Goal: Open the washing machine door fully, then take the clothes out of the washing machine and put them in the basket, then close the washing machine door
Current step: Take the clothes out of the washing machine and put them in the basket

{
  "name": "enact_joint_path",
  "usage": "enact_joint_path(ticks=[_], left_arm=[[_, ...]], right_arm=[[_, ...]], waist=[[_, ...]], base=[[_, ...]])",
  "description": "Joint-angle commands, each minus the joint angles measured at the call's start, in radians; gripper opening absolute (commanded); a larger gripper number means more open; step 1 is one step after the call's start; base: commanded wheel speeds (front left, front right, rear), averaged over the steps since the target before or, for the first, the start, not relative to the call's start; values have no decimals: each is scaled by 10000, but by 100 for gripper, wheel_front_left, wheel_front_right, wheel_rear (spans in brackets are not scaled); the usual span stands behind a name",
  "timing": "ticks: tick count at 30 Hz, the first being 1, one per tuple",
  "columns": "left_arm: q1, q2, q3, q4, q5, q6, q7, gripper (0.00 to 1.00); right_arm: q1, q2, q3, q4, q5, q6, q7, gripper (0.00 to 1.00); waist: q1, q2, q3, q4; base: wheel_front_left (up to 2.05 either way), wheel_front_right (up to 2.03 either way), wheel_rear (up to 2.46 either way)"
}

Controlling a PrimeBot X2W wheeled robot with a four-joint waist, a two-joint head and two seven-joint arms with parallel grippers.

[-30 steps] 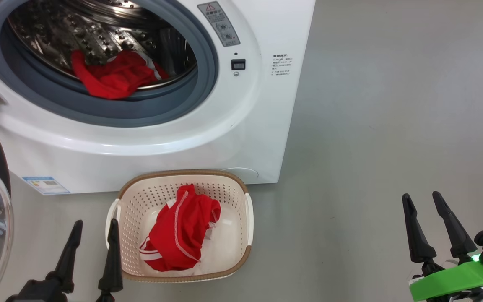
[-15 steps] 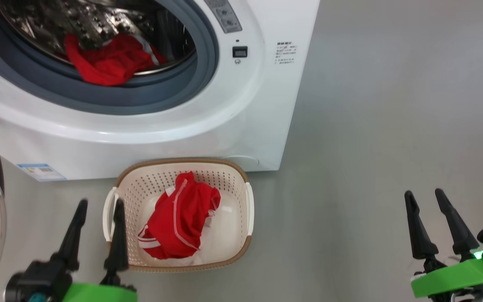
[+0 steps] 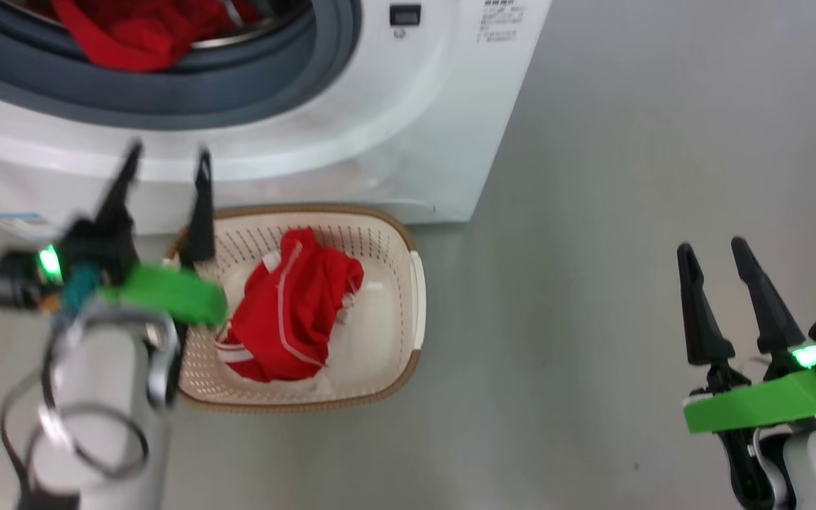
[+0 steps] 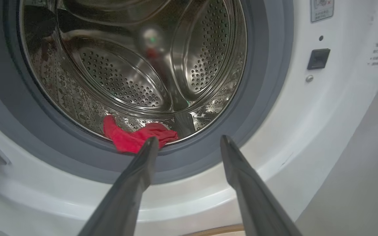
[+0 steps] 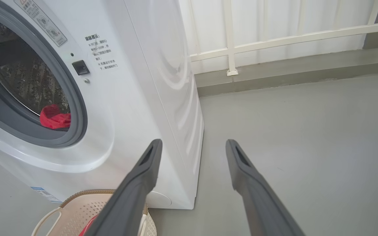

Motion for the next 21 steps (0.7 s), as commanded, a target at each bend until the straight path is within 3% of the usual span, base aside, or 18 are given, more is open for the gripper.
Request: enact_joint_path(ticks=[1,11,21], left_arm=[[-766,380,288,101,118,165,114,100],[-4521,905,111,2621,663,810,1517,100],[-6599,1341,-433,4803,1331,1191,2376,100]], right_arm=[[-253,-30,247,-273,53,65,-63,100],[-1024,145,270,-338,111,65,-63,100],[-1407,265,432,-285,127,65,-63,100]], waist=[[0,-1,809,-187],[0,-1,2009,-579],[0,-1,2395,-882]], base=[[0,0,0],[0,0,0],[0,0,0]])
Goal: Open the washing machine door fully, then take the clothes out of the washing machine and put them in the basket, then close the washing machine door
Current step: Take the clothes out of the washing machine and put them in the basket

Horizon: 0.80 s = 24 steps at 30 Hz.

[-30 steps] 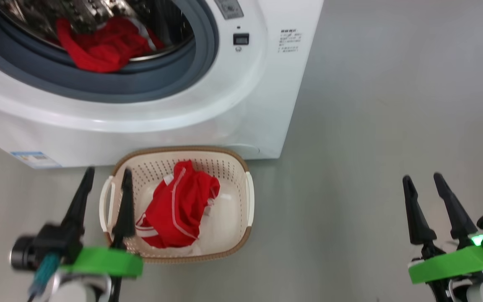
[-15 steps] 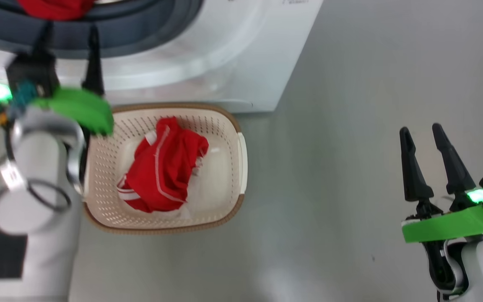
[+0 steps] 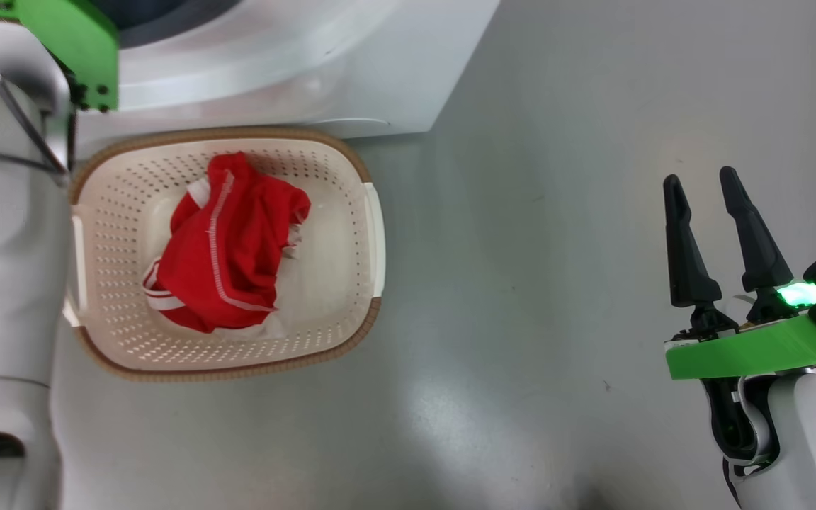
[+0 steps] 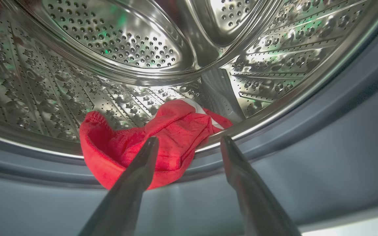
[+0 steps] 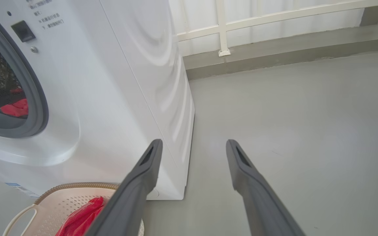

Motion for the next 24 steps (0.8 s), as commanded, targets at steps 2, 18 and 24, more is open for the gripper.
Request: enact_joint_path(ticks=[2,18,24], left_arm=[[-374,635,37,102,205,160,109,100],[-1669,1379,-599,2465,667,523,110,100],[-1736,1459,-693,2774,599,598,-131,52]], right_arm=[[-26,-2,256,-206,123,65,-63,100],[-180,83,527,-168,207,65,-63,100],[-144,115,555,-143,228,65,-63,100]], waist=[[0,0,143,-172],[0,0,341,-639],[0,0,304,-728]], base=[[0,0,0],[0,0,0],[0,0,0]])
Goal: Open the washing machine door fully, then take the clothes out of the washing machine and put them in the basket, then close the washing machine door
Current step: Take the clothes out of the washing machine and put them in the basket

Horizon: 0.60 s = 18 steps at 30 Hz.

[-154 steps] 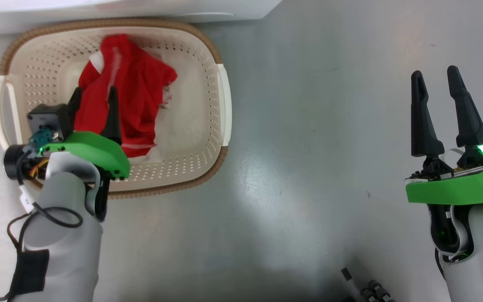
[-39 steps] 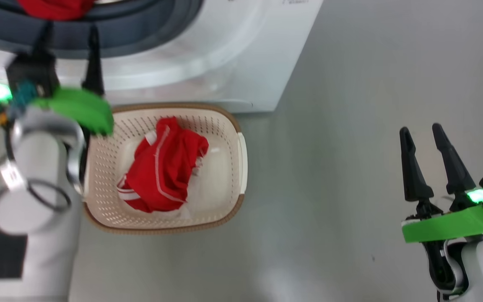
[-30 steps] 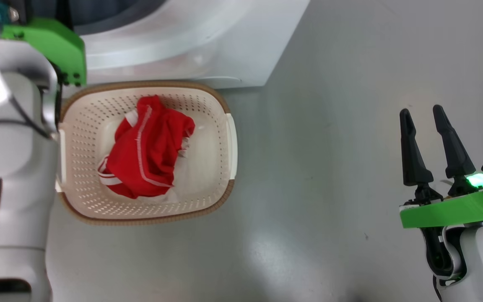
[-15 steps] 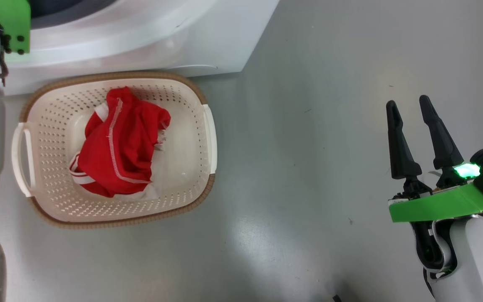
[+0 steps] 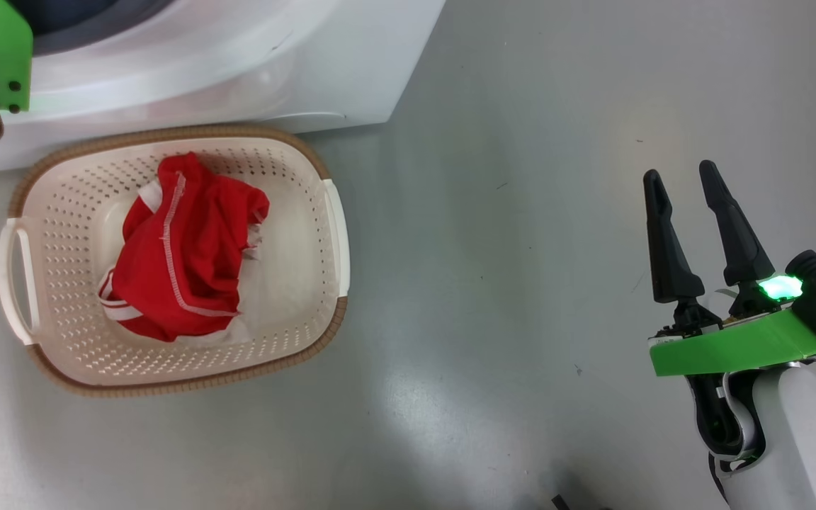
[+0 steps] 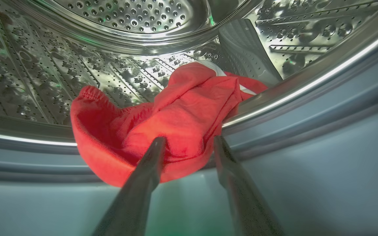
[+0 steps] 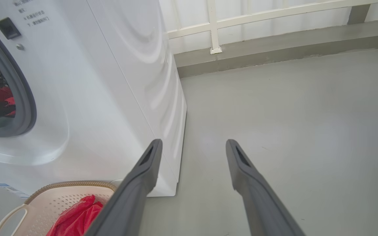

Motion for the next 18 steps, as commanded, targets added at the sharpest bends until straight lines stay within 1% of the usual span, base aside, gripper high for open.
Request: enact_joint_path(ticks=[1,2,3,4,5,9,12,14,16,18], left_arm=[[-202,535,49,-112,4,132,-130,36],[-196,545,44,-78,-20,137,-157,29],[-183,550,41,-47,-46,144,-185,26],[-175,551,42,-22,-78,148,-224,5],[-165,544,72,-4,-142,143,-292,0],[-91,460,72,61,-305,188,-662,0],[-38,298,232,19,-589,176,-1202,0],[58,106,582,-64,-1050,77,-1743,0],[222,-37,725,-178,-1301,-71,-2204,0],[452,-210,1077,-403,-1770,-264,-2502,0]], right_arm=[[94,6,196,-197,147,65,-63,100],[96,10,190,-200,146,65,-63,100],[100,12,179,-204,145,65,-63,100],[106,14,161,-210,143,65,-63,100],[111,15,143,-214,140,65,-63,100],[163,-6,49,-230,115,65,-63,100],[189,-24,-8,-225,93,65,-63,100],[213,-35,-55,-214,80,65,-63,100],[259,-53,-94,-216,69,65,-63,100],[326,-82,-123,-211,57,65,-63,100]], waist=[[0,-1,-13,-23],[0,-1,-17,-32],[0,-1,-29,-35],[0,-1,-36,-33],[0,-1,-44,-29],[0,-1,-114,78],[0,-1,-199,202],[0,-1,-304,300],[0,-1,-436,406],[0,-1,-599,508]], base=[[0,0,0],[0,0,0],[0,0,0],[0,0,0],[0,0,0],[0,0,0],[0,0,0],[0,0,0],[0,0,0],[0,0,0]])
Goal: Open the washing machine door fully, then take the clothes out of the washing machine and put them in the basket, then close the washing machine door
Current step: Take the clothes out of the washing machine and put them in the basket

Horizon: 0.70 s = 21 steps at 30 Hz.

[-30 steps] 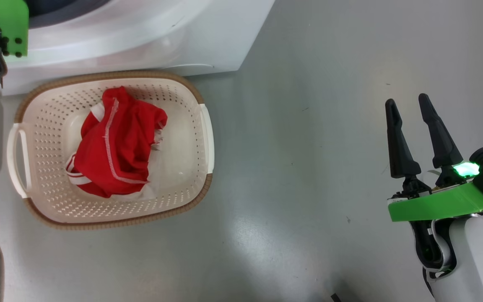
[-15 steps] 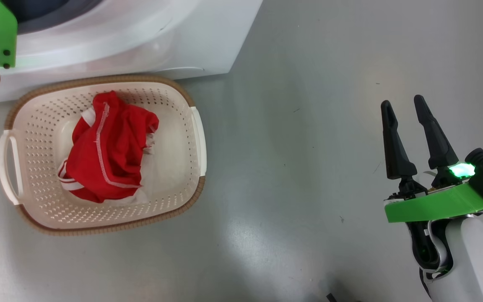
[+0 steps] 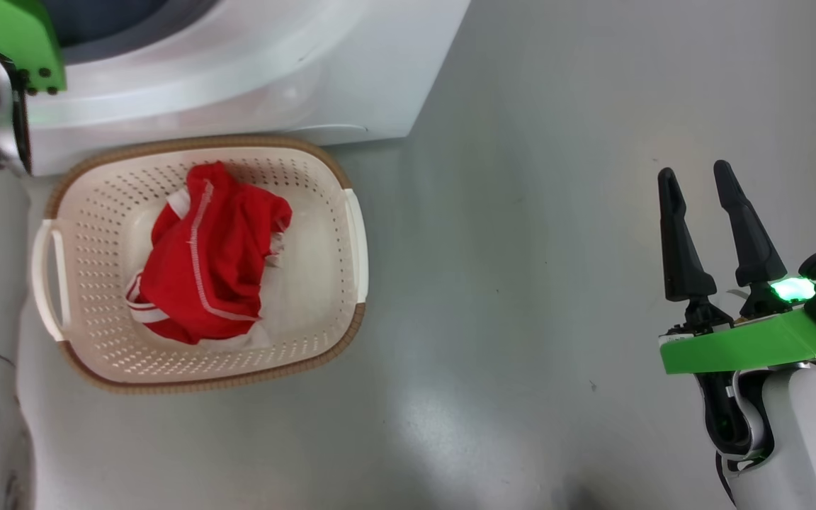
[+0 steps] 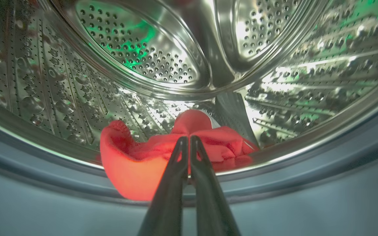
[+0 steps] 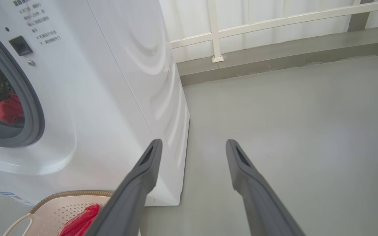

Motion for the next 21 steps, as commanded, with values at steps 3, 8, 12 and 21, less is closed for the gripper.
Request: enact_joint_path(ticks=[3,8,12,21], left_arm=[[589,242,436,-725,-535,-237,-317,0],[1830,26,936,-3018,-1079,-476,-355,0],[2936,-225,1298,-4900,-1266,-504,-357,0],[5158,-894,2158,-8553,-1263,-803,-358,0]], right_arm=[[366,-138,96,-206,40,65,-63,100],[585,-209,-67,-263,15,65,-63,100],[679,-292,-101,-292,-3,65,-63,100],[890,-360,-170,-314,-18,65,-63,100]], waist=[[0,-1,-399,293],[0,-1,-693,550],[0,-1,-779,711],[0,-1,-1028,870]], base=[[0,0,0],[0,0,0],[0,0,0],[0,0,0]])
